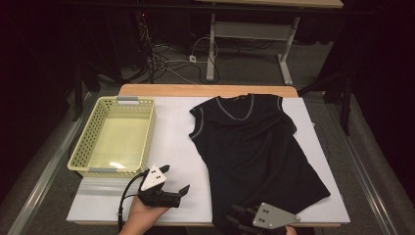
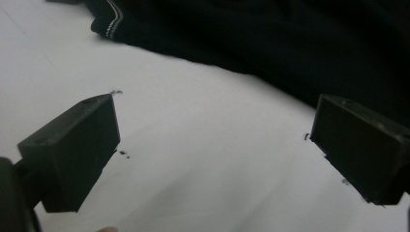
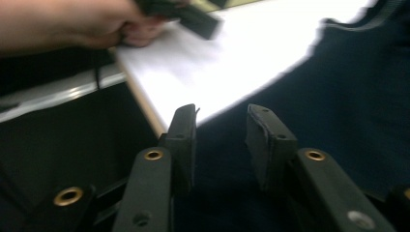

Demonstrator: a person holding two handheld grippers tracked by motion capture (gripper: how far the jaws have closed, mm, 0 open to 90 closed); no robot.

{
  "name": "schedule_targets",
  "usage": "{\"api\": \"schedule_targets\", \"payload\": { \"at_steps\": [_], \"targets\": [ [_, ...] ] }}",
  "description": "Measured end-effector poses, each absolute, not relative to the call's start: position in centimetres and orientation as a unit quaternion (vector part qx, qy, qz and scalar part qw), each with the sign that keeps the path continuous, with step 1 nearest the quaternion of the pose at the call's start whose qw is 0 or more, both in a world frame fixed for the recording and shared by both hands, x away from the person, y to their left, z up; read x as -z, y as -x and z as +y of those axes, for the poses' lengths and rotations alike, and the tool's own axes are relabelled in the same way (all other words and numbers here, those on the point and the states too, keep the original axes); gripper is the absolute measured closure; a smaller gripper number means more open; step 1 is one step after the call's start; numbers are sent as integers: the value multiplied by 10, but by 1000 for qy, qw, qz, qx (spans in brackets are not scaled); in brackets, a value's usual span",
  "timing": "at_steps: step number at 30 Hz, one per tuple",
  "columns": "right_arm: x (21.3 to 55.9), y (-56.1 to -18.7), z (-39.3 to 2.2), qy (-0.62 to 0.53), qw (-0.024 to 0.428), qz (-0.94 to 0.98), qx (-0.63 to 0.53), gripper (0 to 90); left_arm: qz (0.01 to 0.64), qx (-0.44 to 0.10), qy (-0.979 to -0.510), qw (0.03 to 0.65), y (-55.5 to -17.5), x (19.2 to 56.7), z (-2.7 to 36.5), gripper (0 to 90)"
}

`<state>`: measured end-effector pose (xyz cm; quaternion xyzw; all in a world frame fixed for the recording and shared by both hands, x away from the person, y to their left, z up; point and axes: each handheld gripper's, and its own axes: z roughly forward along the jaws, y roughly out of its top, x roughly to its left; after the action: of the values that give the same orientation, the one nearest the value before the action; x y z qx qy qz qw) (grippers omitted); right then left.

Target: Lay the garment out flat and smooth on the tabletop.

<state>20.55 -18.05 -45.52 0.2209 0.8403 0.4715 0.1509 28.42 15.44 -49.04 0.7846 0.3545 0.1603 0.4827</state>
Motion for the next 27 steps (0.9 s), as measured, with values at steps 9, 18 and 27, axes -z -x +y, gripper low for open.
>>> {"api": "schedule_targets", "payload": {
  "at_steps": [9,18,27],
  "targets": [
    [452,-222,-228,-302,194,802,-477,516,353,-160,-787,480,-284,490,154,31],
    [453,-235,-278,-370,234,773,-460,497,352,-156,-789,479,-285,490,153,31],
    [452,-252,-343,-453,279,742,-408,482,351,-155,-791,476,-286,490,153,31]
  ]
}}
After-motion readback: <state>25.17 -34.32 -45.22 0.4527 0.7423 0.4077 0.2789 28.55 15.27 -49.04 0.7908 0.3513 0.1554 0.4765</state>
